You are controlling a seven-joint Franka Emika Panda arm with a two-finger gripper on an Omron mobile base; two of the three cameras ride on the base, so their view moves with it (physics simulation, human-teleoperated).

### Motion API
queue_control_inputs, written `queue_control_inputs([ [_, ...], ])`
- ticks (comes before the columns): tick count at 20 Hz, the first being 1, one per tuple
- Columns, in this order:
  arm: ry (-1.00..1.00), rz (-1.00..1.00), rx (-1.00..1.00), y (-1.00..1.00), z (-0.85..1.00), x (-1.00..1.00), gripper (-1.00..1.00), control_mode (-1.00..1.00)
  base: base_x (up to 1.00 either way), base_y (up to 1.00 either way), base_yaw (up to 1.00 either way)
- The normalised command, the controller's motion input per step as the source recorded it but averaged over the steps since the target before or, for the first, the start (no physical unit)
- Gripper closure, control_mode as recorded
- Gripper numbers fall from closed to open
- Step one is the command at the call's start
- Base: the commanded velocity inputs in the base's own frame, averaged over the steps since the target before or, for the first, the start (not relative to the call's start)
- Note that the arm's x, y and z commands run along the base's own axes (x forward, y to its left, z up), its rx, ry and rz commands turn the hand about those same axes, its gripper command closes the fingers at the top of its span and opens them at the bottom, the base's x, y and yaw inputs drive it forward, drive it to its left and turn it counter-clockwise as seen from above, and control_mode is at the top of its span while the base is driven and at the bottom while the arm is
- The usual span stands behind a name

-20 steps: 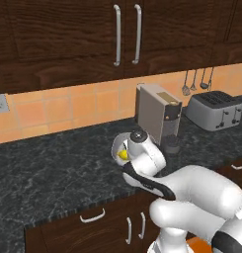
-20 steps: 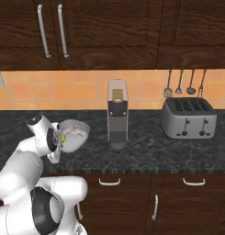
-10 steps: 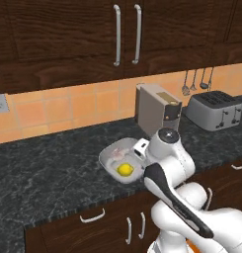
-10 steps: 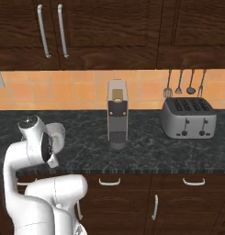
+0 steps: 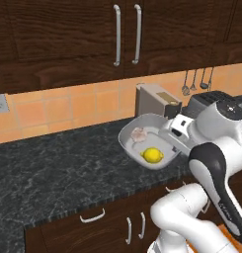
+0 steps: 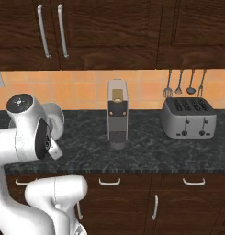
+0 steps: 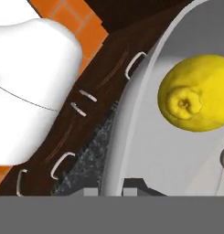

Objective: Take the meat container that has the fish and place it on the second highest rack of the freezer. Then take the vegetable container that has the lemon and garlic and place it on the highest rack of the freezer.

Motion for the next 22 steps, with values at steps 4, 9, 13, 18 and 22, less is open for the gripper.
queue_control_inputs([
  [4, -0.21, -0.11, 0.13, -0.65, -0.19, -1.00, 1.00, -1.00, 0.00, 0.00, 0.00],
  [9, -0.05, -0.19, 0.14, -0.42, -0.31, -0.93, 1.00, -1.00, 0.00, 0.00, 0.00],
  [13, -0.04, -0.09, 0.04, -0.12, -0.33, -0.64, 1.00, -1.00, 0.00, 0.00, 0.00],
  [18, -0.06, 0.00, 0.00, 0.00, -0.24, -0.24, 1.00, -1.00, 0.00, 0.00, 0.00],
  [22, -0.06, 0.00, 0.00, 0.00, -0.18, -0.12, 1.00, -1.00, 0.00, 0.00, 0.00],
])
